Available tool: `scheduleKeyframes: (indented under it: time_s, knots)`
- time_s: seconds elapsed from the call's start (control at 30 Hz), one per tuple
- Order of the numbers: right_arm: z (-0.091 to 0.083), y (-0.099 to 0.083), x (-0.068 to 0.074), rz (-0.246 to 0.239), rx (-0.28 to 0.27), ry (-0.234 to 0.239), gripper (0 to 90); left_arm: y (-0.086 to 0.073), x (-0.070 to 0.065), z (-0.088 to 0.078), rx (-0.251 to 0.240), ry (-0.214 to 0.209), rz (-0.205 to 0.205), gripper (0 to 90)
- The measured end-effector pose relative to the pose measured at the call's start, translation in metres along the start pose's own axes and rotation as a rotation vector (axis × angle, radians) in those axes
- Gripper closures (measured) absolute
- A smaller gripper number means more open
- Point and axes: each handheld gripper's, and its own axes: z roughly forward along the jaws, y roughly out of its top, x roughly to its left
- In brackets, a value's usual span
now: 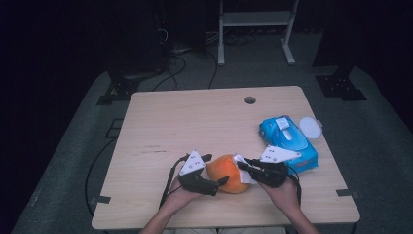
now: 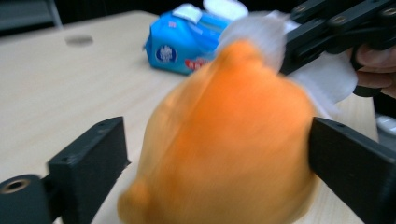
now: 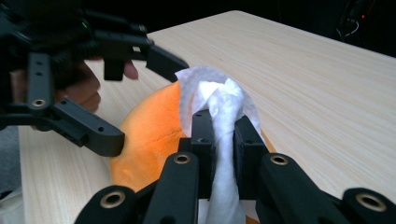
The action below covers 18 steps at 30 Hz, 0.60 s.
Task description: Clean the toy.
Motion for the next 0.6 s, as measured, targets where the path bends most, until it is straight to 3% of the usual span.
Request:
scheduleKeyframes:
  time_s: [0.07,0.2,0.3,0.33,0.4,0.47,0.53,0.6]
  knots:
    - [-0.001,-0.002,-0.003,0.012,-0.001,0.004,80.9,-0.003,0.004,0.004,0.001,-0.048,-0.049,6.1]
    - [-0.002,-0.003,-0.007,0.027,-0.005,-0.002,80.8,0.002,-0.003,-0.001,0.006,-0.09,0.001,25.7]
    - [-0.007,-0.004,-0.014,0.047,-0.006,-0.034,80.7,0.002,-0.005,-0.002,-0.009,-0.152,0.031,31.7]
    - [-0.009,-0.005,-0.018,0.059,-0.008,-0.042,80.7,0.001,-0.005,-0.002,-0.008,-0.145,0.032,31.0]
    - [-0.011,-0.008,-0.022,0.087,-0.013,-0.039,80.6,0.0,-0.005,0.005,0.024,-0.089,0.003,17.9]
    - [-0.011,-0.008,-0.022,0.087,-0.013,-0.036,80.7,-0.005,-0.003,0.011,0.038,-0.081,-0.028,7.8]
    - [-0.01,-0.007,-0.02,0.075,-0.011,-0.035,80.7,-0.007,-0.002,0.013,0.044,-0.102,-0.047,8.0]
    - [-0.009,-0.007,-0.02,0.079,-0.012,-0.031,80.7,-0.005,-0.005,0.01,0.041,-0.104,-0.014,22.2]
